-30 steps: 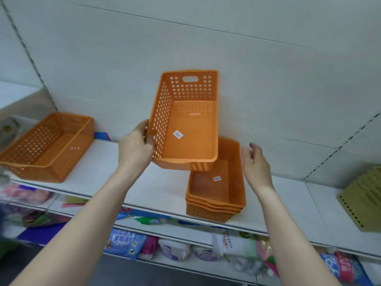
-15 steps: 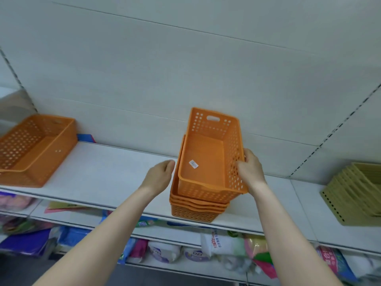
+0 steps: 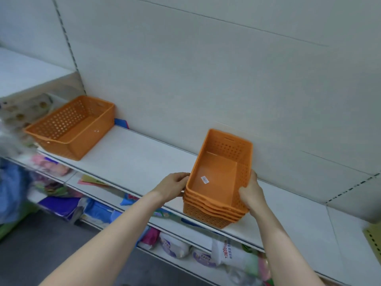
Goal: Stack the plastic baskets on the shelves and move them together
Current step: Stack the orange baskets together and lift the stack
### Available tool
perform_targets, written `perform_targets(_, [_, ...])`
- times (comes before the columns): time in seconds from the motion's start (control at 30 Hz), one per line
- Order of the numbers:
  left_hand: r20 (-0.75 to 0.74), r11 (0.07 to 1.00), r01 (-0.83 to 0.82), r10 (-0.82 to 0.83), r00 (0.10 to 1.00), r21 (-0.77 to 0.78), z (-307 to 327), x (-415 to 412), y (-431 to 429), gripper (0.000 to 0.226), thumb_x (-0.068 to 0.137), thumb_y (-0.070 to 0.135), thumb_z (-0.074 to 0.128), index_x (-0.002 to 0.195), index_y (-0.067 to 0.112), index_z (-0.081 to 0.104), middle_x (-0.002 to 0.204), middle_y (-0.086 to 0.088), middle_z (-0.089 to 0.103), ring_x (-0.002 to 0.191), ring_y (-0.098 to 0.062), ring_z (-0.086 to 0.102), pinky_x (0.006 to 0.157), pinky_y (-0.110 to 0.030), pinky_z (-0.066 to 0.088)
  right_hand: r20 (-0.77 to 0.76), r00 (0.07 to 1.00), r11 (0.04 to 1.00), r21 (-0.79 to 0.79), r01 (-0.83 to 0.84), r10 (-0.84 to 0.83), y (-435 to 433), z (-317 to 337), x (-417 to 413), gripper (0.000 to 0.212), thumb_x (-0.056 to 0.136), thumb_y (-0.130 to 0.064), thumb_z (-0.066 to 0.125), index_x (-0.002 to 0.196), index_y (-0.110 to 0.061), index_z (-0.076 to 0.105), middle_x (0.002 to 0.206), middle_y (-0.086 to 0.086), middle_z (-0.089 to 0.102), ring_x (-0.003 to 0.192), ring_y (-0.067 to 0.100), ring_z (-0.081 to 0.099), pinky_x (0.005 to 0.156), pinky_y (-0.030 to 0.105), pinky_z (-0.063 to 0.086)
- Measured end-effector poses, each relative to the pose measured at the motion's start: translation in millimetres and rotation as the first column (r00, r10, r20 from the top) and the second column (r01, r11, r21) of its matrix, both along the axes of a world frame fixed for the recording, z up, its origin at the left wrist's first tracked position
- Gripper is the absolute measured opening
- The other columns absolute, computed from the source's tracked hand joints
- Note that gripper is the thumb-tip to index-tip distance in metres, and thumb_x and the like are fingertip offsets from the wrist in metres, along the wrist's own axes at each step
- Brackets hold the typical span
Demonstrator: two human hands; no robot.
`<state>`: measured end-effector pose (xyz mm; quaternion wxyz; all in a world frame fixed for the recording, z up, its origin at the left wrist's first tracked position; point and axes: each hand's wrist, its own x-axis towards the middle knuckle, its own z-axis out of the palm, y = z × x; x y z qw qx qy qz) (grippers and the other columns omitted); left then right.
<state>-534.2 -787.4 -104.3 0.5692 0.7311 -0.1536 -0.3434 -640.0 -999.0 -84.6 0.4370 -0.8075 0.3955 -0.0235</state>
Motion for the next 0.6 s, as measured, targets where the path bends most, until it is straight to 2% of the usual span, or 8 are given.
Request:
perform_targets(0.07, [0.049, 0.996, -0.082, 0.08, 0.996, 0.046, -7.0, 7.6, 17.2, 0.035, 0.098, 0.036, 0.047, 0.123, 0.019, 0.065, 0.108, -0.007, 0.074, 0.098, -0.022, 0.07, 0.087, -0.037, 0.059, -0.006, 0.998, 0.998, -0.012, -0.066, 0.066, 16.9, -0.5, 12.8, 0.09, 0.067, -0.069, 0.051, 0.147, -0.041, 0.022, 0.127, 0.005, 0.061, 0.11, 0.035, 0.062, 0.096, 0.05, 0.051])
perform_targets(0.2, [0.082, 0.981, -0.175, 0.168, 0.982, 0.084, -11.0, 31.1, 63.3, 0.034, 0.099, 0.033, 0.048, 0.124, 0.017, 0.064, 0.11, -0.007, 0.072, 0.097, -0.02, 0.07, 0.082, -0.032, 0.059, -0.035, 0.988, 0.988, -0.025, -0.154, 0.153, 56.7, -3.7, 48.3, 0.076, 0.081, -0.057, 0.057, 0.145, -0.041, 0.02, 0.113, 0.001, 0.063, 0.101, 0.033, 0.064, 0.091, 0.047, 0.054])
perform_targets(0.33, [0.067, 0.985, -0.142, 0.136, 0.988, 0.098, -5.1, 66.3, 100.3, 0.031, 0.099, 0.022, 0.047, 0.125, 0.013, 0.064, 0.113, -0.009, 0.071, 0.103, -0.026, 0.069, 0.091, -0.038, 0.057, -0.031, 0.99, 0.99, -0.032, -0.141, 0.14, 81.9, -5.5, 96.3, 0.075, 0.076, -0.06, 0.053, 0.141, -0.04, 0.024, 0.114, 0.009, 0.067, 0.097, 0.034, 0.065, 0.089, 0.048, 0.054])
perform_targets(0.4, [0.261, 0.964, -0.161, 0.103, 0.96, 0.21, -2.6, 89.4, 124.0, 0.032, 0.098, 0.022, 0.05, 0.127, 0.016, 0.062, 0.124, -0.006, 0.067, 0.109, -0.023, 0.066, 0.097, -0.038, 0.052, -0.044, 0.991, 0.991, -0.038, -0.131, 0.129, 94.1, -7.1, 115.4, 0.074, 0.077, -0.059, 0.054, 0.141, -0.036, 0.024, 0.114, 0.011, 0.067, 0.097, 0.036, 0.065, 0.089, 0.049, 0.054])
perform_targets(0.43, [0.423, 0.934, -0.215, 0.08, 0.903, 0.283, -2.7, 104.9, 139.4, 0.034, 0.097, 0.022, 0.052, 0.129, 0.017, 0.061, 0.129, -0.004, 0.063, 0.114, -0.022, 0.062, 0.101, -0.036, 0.049, -0.05, 0.992, 0.992, -0.046, -0.12, 0.118, 100.4, -9.7, 122.6, 0.073, 0.079, -0.058, 0.054, 0.14, -0.035, 0.023, 0.115, 0.013, 0.066, 0.096, 0.037, 0.065, 0.088, 0.05, 0.054])
perform_targets(0.5, [0.702, 0.858, -0.387, 0.044, 0.71, 0.337, 0.0, 140.0, 173.1, 0.04, 0.094, 0.017, 0.056, 0.134, 0.014, 0.057, 0.138, -0.006, 0.056, 0.125, -0.026, 0.053, 0.106, -0.036, 0.041, -0.057, 0.994, 0.994, -0.062, -0.093, 0.09, 110.5, -13.0, 133.2, 0.072, 0.081, -0.056, 0.056, 0.141, -0.035, 0.022, 0.115, 0.013, 0.065, 0.095, 0.037, 0.065, 0.087, 0.051, 0.054])
perform_targets(0.57, [0.815, 0.767, -0.523, 0.0, 0.579, 0.372, -1.8, 177.3, 208.1, 0.048, 0.09, 0.011, 0.059, 0.137, 0.009, 0.052, 0.14, -0.014, 0.053, 0.129, -0.035, 0.047, 0.108, -0.043, 0.038, -0.055, 0.996, 0.994, -0.071, -0.078, 0.074, 116.4, -14.1, 140.4, 0.074, 0.082, -0.047, 0.059, 0.144, -0.038, 0.02, 0.117, 0.013, 0.064, 0.096, 0.037, 0.064, 0.087, 0.05, 0.054])
perform_targets(0.6, [0.822, 0.703, -0.562, -0.053, 0.568, 0.434, -6.3, 192.8, 224.1, 0.051, 0.088, 0.011, 0.06, 0.138, 0.006, 0.049, 0.138, -0.018, 0.054, 0.126, -0.039, 0.048, 0.105, -0.045, 0.041, -0.056, 0.996, 0.995, -0.074, -0.073, 0.069, 118.5, -13.4, 141.6, 0.075, 0.082, -0.043, 0.059, 0.145, -0.039, 0.02, 0.118, 0.012, 0.064, 0.098, 0.037, 0.063, 0.088, 0.049, 0.053])
